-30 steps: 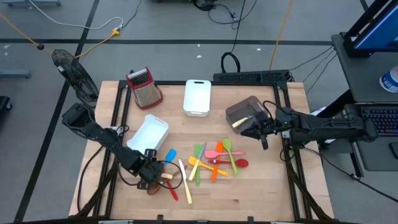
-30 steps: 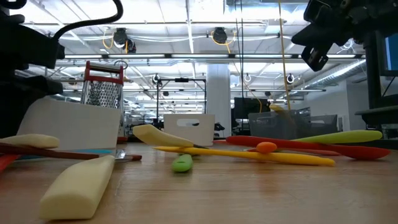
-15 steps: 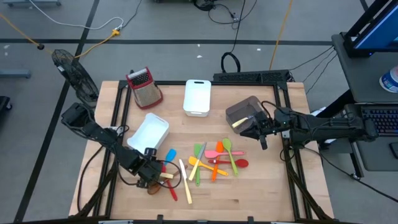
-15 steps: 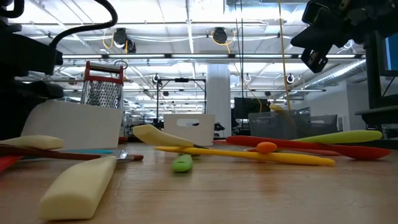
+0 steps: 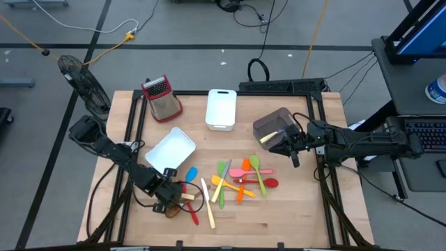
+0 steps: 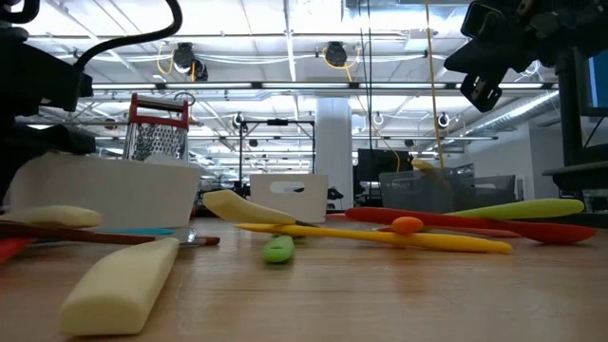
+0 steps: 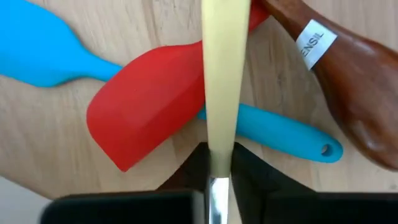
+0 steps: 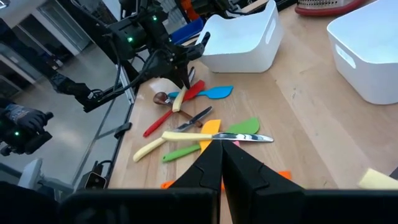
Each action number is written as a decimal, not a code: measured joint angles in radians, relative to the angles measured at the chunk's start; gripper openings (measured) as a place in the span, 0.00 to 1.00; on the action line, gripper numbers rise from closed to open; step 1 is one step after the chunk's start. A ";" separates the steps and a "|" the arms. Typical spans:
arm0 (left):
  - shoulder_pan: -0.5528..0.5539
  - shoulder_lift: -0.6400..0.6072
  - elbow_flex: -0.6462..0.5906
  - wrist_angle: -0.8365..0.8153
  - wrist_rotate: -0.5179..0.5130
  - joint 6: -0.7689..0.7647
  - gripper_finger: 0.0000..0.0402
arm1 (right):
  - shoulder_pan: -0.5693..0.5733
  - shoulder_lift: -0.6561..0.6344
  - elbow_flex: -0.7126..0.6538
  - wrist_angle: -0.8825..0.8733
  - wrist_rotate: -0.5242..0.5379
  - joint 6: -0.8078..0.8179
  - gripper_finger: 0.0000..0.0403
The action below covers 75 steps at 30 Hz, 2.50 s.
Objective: Pick & Place Kitchen Items
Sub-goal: Put the yellow table knife into the black bin
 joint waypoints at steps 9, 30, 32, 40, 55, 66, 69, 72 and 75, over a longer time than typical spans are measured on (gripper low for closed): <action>0.010 0.003 0.070 -0.021 0.012 -0.124 0.08 | 0.000 0.000 0.000 0.000 0.000 0.015 0.01; 0.098 0.000 0.479 -0.293 0.011 -0.194 0.05 | 0.000 0.000 0.000 0.036 -0.003 0.015 0.01; 0.127 0.000 0.518 -0.282 0.010 -0.213 0.05 | 0.000 0.000 0.000 0.070 -0.004 0.015 0.01; 0.250 -0.001 0.648 -0.264 0.011 -0.308 0.05 | 0.001 0.000 0.000 0.202 -0.027 0.015 0.01; 0.468 -0.001 0.695 0.101 0.076 -0.523 0.05 | 0.046 0.073 0.000 0.502 -0.165 -0.396 0.01; 0.557 -0.001 0.695 0.287 0.199 -0.798 0.05 | 0.098 0.119 0.000 0.669 -0.142 -0.743 0.01; 0.569 -0.001 0.695 0.308 0.214 -0.884 0.05 | 0.105 0.123 0.002 0.672 -0.057 -0.816 0.01; 0.573 -0.001 0.695 0.311 0.224 -0.970 0.05 | 0.110 0.128 0.013 0.656 0.049 -0.927 0.01; 0.573 -0.001 0.695 0.305 0.224 -1.030 0.05 | 0.117 0.138 0.035 0.659 0.161 -1.022 0.01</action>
